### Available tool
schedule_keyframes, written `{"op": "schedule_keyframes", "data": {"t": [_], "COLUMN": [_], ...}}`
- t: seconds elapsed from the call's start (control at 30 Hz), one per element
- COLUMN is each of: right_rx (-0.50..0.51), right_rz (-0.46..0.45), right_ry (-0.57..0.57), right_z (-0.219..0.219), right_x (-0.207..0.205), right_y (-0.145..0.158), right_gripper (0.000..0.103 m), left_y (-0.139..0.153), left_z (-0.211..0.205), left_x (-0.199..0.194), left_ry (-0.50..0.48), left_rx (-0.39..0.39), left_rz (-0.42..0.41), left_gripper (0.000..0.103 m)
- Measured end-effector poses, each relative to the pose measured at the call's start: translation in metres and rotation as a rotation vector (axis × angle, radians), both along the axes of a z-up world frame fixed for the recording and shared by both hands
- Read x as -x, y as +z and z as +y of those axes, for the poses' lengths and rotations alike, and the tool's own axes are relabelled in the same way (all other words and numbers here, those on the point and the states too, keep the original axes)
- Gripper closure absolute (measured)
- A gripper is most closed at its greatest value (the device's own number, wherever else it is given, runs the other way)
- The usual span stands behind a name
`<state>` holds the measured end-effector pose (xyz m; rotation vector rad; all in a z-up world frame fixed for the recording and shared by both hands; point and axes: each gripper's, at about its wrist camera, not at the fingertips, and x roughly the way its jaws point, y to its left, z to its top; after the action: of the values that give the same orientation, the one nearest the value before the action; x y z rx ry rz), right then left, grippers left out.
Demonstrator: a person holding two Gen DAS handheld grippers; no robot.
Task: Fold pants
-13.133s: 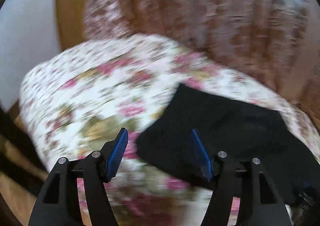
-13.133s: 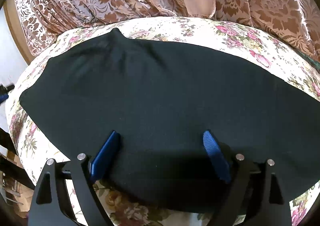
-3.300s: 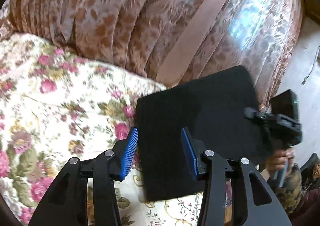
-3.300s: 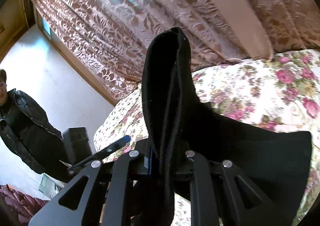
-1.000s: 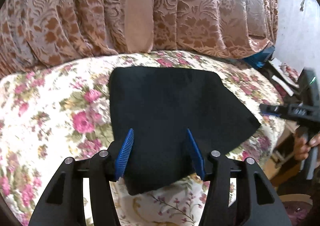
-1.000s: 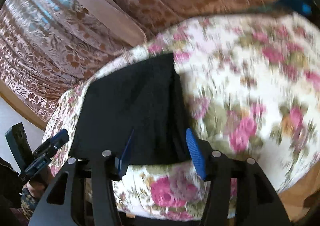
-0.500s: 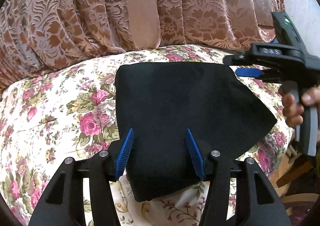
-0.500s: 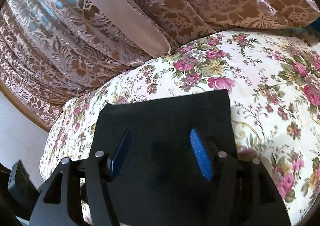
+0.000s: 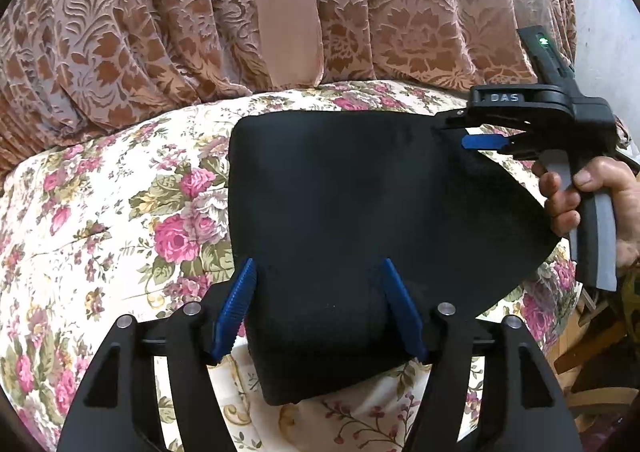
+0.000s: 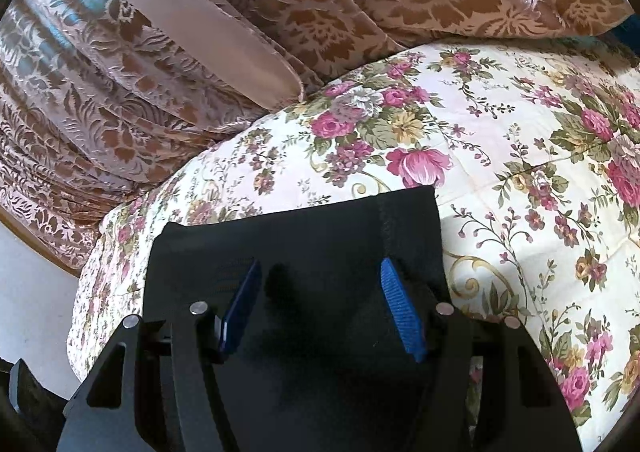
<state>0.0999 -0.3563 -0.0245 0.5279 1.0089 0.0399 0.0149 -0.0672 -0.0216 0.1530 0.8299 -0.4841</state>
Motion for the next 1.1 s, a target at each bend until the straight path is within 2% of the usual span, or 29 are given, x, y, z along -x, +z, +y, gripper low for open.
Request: {"op": "schedule_keyframes", "data": {"t": [0.1, 0.2, 0.3, 0.37, 0.43, 0.53, 0.6, 0.63, 0.8, 1.0, 1.1], "right_rx": [0.027, 0.044, 0.013, 0.005, -0.023, -0.033, -0.033, -0.030, -0.053, -0.068, -0.031], "right_rz": [0.057, 0.063, 0.060, 0.050, 0.022, -0.017, -0.030, -0.032, -0.017, 0.005, 0.018], "right_ry": [-0.011, -0.016, -0.026, -0.028, -0.038, -0.066, -0.071, -0.070, -0.030, 0.011, 0.034], "right_z": [-0.003, -0.007, -0.013, -0.015, -0.020, -0.029, -0.033, -0.034, -0.031, -0.024, -0.018], "right_x": [-0.009, -0.015, -0.015, -0.012, -0.006, 0.007, 0.015, 0.019, 0.040, 0.069, 0.078], "right_y": [-0.017, -0.027, -0.030, -0.026, -0.019, -0.006, -0.001, 0.001, 0.000, -0.011, -0.017], "right_gripper": [0.046, 0.045, 0.045, 0.045, 0.044, 0.038, 0.038, 0.037, 0.028, 0.027, 0.026], "left_y": [-0.008, -0.013, -0.012, -0.004, 0.007, 0.022, 0.027, 0.028, 0.016, -0.009, -0.024], "left_z": [-0.003, -0.005, -0.005, 0.003, 0.015, 0.028, 0.038, 0.042, 0.058, 0.062, 0.054], "left_x": [0.002, 0.005, 0.008, 0.005, -0.001, -0.019, -0.037, -0.050, -0.105, -0.153, -0.172], "left_ry": [-0.006, -0.006, -0.007, -0.016, -0.006, 0.032, 0.058, 0.063, 0.130, 0.157, 0.145], "left_rx": [-0.004, -0.001, 0.008, 0.077, 0.148, 0.175, 0.210, 0.236, 0.293, 0.384, 0.416], "left_rz": [0.014, 0.004, -0.006, 0.009, 0.012, -0.008, 0.010, 0.033, 0.153, 0.321, 0.405], "left_gripper": [0.038, 0.038, 0.038, 0.034, 0.034, 0.030, 0.030, 0.027, 0.027, 0.027, 0.027]}}
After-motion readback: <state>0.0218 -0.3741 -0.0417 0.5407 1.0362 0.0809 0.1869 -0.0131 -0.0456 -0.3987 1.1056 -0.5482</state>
